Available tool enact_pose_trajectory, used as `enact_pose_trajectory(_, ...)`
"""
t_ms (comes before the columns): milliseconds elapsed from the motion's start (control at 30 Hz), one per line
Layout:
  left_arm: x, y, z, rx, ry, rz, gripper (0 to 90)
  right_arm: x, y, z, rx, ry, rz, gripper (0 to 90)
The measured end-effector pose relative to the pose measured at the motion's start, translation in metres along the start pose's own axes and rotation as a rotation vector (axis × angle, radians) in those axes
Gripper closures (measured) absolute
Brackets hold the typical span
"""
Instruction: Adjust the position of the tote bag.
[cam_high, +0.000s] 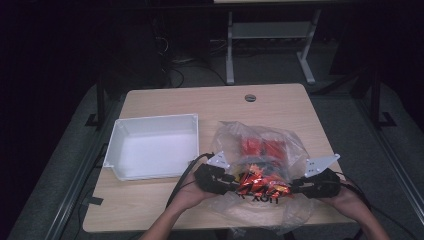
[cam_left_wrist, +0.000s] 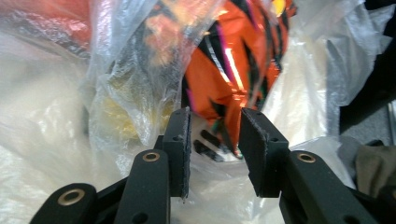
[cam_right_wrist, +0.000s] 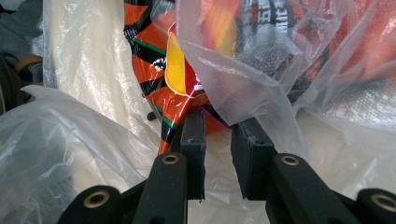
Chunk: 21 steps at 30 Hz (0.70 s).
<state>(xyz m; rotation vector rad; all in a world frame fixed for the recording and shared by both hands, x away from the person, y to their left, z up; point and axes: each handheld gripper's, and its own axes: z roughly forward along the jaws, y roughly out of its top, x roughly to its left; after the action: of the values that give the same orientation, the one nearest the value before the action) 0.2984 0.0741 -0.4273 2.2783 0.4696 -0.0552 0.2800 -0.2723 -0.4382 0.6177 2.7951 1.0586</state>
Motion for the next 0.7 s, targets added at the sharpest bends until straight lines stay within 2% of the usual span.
enact_pose_trajectory(133,-0.005,-0.001,0.0,0.005,-0.015,0.012,62.6,0.001,0.001,0.002,-0.007,0.006,0.002,74.3)
enact_pose_trajectory(200,-0.008,-0.001,0.002,0.022,-0.021,0.025,60.6,0.003,0.003,0.003,-0.016,0.012,-0.001,74.3)
enact_pose_trajectory(367,-0.01,-0.003,0.006,0.045,-0.017,0.03,58.1,0.003,0.004,0.003,-0.016,0.005,-0.008,74.3)
enact_pose_trajectory(533,-0.009,-0.005,0.011,0.078,0.001,0.034,60.4,-0.001,0.008,-0.005,-0.038,-0.034,-0.005,74.3)
enact_pose_trajectory(700,-0.007,-0.004,0.013,0.077,0.001,0.027,63.7,-0.007,0.011,-0.008,-0.046,-0.058,0.002,74.3)
